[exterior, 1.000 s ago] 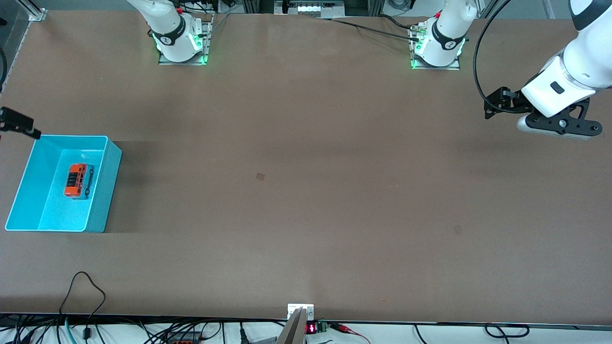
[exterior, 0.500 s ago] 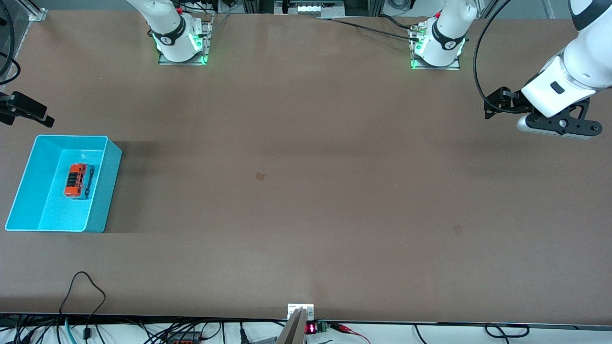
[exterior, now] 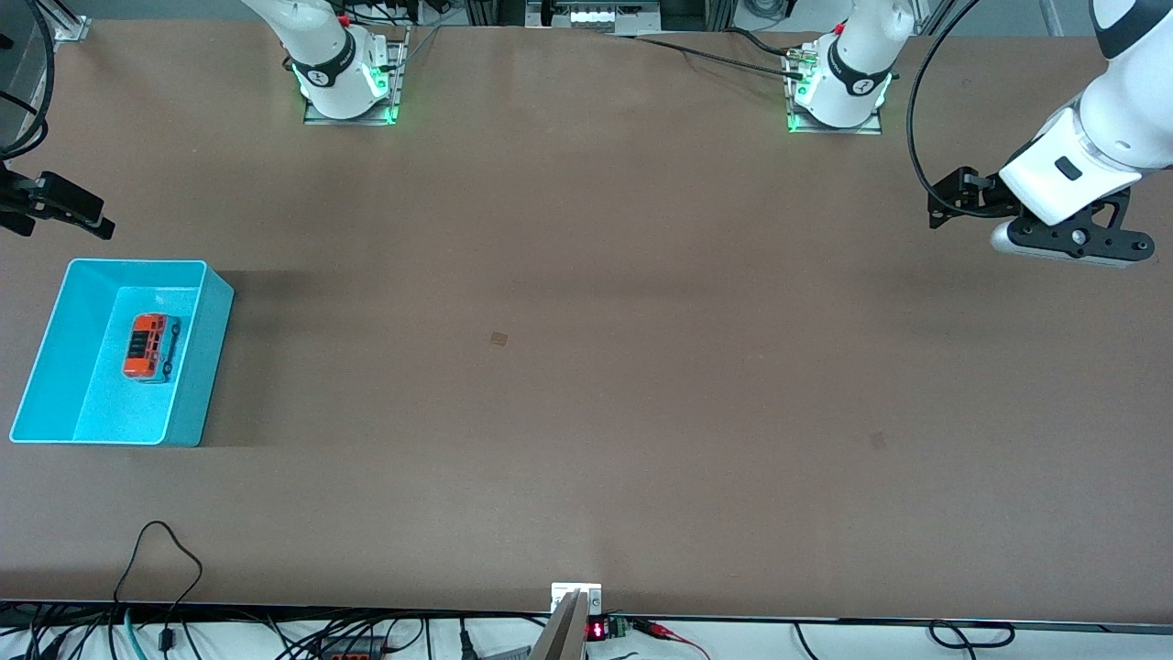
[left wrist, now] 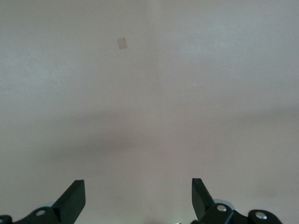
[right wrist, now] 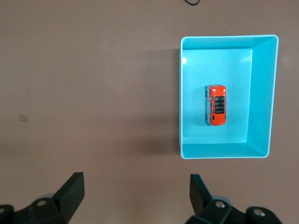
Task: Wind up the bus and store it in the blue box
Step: 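Open the right gripper and raise it away from the box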
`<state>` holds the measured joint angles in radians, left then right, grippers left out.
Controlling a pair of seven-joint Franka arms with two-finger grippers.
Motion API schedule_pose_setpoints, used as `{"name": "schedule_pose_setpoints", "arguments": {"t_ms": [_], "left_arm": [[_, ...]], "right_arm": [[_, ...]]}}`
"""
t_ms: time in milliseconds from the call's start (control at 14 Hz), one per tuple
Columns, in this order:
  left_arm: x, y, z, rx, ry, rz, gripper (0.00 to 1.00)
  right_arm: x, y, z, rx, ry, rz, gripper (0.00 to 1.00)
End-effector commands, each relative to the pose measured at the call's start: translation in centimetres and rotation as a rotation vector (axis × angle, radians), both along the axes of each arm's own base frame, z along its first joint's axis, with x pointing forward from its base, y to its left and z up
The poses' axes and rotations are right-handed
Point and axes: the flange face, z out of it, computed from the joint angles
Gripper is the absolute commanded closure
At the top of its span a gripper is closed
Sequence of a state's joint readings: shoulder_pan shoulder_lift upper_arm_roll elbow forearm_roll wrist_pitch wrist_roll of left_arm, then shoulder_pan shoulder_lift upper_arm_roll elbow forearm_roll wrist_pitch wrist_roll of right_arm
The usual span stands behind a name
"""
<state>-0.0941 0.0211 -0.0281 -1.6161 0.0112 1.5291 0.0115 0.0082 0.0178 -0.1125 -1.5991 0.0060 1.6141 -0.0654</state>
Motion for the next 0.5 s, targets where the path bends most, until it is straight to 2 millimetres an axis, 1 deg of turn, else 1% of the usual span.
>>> {"name": "schedule_pose_setpoints", "arguments": {"t_ms": [0, 214, 286, 429], "left_arm": [[0.1, 0.0, 0.6, -0.012, 0.004, 0.004, 0.00], [0.5, -0.8, 0.3, -0.011, -0.006, 0.001, 0.00], [0.3, -1.9, 0.6, -0.012, -0.012, -0.020, 0.00], [0.1, -2.4, 1.2, -0.012, -0.013, -0.031, 0.00]], "right_arm": [[-0.3, 0.4, -0.1, -0.010, 0.018, 0.006, 0.00], [-0.2, 0.7, -0.5, -0.011, 0.028, 0.010, 0.00], [-0.2, 0.7, -0.5, -0.011, 0.028, 0.010, 0.00], [-0.2, 0.7, -0.4, -0.013, 0.026, 0.010, 0.00]]}}
